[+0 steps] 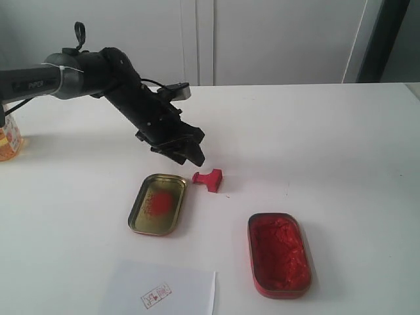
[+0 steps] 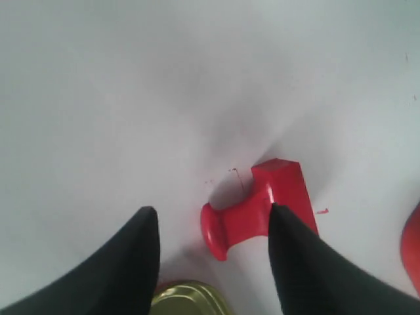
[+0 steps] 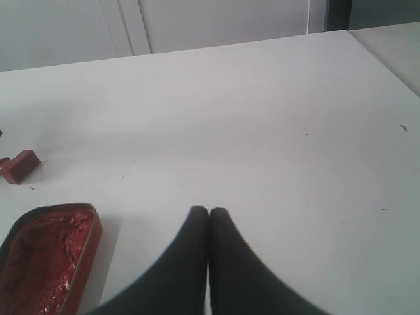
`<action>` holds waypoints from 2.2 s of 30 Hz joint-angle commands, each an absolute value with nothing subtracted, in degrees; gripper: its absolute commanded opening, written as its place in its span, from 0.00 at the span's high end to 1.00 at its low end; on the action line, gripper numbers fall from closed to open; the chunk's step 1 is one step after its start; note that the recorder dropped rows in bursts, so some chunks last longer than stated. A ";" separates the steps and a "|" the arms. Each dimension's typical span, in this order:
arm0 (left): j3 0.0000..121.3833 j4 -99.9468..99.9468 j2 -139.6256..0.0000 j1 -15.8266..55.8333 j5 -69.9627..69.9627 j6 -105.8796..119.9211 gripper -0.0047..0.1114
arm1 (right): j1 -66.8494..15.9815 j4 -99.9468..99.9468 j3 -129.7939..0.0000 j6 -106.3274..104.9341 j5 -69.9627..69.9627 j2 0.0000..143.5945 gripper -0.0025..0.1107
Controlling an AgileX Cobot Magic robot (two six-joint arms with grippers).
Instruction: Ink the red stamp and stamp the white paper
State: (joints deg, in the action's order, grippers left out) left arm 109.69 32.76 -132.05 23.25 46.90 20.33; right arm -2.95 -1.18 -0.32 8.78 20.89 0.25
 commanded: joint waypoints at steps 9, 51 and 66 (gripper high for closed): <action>110.72 32.48 -131.25 23.01 48.17 19.25 0.96 | -2.80 -1.23 0.00 8.89 20.06 0.00 0.98; 108.82 3.98 -119.92 14.35 66.81 -5.22 0.96 | -2.80 -1.23 0.00 8.89 20.06 0.00 0.98; 95.08 3.07 -107.21 5.08 66.71 -5.21 0.96 | -2.80 -1.23 0.00 8.89 20.06 0.00 0.98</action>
State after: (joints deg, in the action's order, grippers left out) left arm 97.85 3.21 -110.21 5.95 64.52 -4.98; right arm -2.95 -1.18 -0.32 8.78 20.89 0.25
